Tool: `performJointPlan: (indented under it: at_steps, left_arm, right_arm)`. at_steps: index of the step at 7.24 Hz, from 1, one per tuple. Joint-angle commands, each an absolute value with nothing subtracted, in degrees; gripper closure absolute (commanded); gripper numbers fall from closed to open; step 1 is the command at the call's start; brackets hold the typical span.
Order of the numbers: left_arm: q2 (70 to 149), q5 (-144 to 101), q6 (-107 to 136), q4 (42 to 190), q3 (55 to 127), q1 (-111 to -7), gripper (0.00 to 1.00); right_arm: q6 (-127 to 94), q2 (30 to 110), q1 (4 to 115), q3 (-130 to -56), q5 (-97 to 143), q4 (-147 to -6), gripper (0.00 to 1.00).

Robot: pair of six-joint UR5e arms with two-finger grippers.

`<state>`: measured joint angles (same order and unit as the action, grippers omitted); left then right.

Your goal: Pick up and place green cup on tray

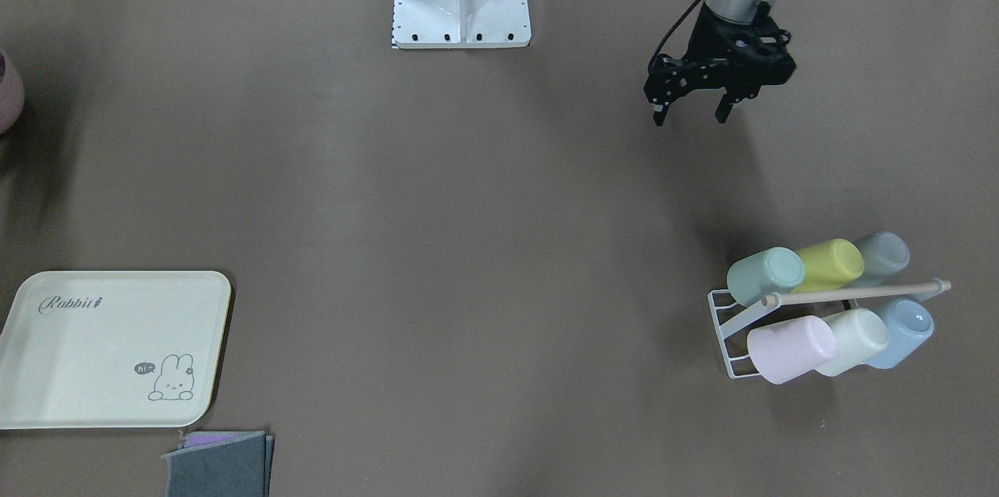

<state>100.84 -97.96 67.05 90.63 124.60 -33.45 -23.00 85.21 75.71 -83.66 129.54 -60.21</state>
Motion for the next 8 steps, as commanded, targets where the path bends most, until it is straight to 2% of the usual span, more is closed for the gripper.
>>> performJointPlan:
  at_steps: [1, 2, 3, 8]
  left_arm:
    - [107.96, -86.61, 59.05, 73.17, 127.16, -25.50, 0.02]
    - [116.72, -81.26, 50.36, 58.51, 127.87, -25.05, 0.02]
    - [119.16, -77.73, 45.31, 51.49, 127.71, -23.40, 0.02]
    - [116.38, -56.38, 4.55, 51.24, 121.83, -22.77, 0.02]
  right_arm:
    - [-30.58, 81.40, 71.21, -81.74, 125.18, -58.62, 0.04]
    - [-32.24, 81.30, 69.54, -81.13, 124.90, -58.54, 0.04]
    - [-33.82, 81.21, 69.09, -79.38, 124.98, -58.19, 0.05]
    - [-33.93, 75.77, 66.89, -69.80, 122.18, -55.30, 0.05]
